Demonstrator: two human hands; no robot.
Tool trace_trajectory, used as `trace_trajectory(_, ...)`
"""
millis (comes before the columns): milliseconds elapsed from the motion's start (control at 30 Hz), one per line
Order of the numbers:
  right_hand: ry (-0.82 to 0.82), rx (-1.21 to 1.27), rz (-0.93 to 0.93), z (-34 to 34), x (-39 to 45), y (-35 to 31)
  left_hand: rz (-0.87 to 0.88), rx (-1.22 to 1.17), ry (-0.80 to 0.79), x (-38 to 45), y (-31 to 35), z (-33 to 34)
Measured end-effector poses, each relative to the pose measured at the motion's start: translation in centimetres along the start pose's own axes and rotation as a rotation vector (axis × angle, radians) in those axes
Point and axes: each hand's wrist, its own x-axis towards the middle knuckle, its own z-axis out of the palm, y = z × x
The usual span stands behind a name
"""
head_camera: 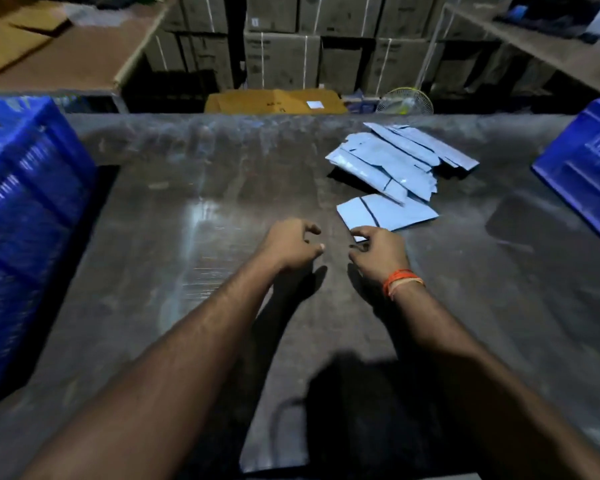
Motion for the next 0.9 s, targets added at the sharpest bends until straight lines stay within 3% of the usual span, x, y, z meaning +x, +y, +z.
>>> trace_trajectory(133,0.055,-0.162,-0.059,-0.1,2.5,3.4,-0.065,-0.143,0.009,2.6,1.1,3.2)
trace_trajectory(333,0.046,-0.594,-0.25,0.7,5.8,4.4,-0.107,-0.229,0.053,4.1,1.3,5.6)
trace_trajectory(533,0.128,-0.713,-0.431,2.0,8.0,4.8,-0.148,-0.329,0.069,4.1,0.4,5.5)
trace_trajectory(600,0.214,-0.432,-0.428,1.7,7.9,4.3,-0.18,-0.407,0.111,4.1,-0.2,5.4)
trace_trajectory(733,0.386,0.472,-0.215,-0.9,6.0,0.3,-0.227,-0.561,0.341,4.1,-1.0,4.4)
trace_trajectory(833,0.347,1.189,0.012,-3.1,4.2,-2.7,-0.285,-0.75,0.396,3.8,-1.5,3.4)
trace_trajectory(900,0.28,1.475,0.134,-3.7,2.9,-3.5,-0.302,-0.989,0.353,3.4,-1.6,2.9)
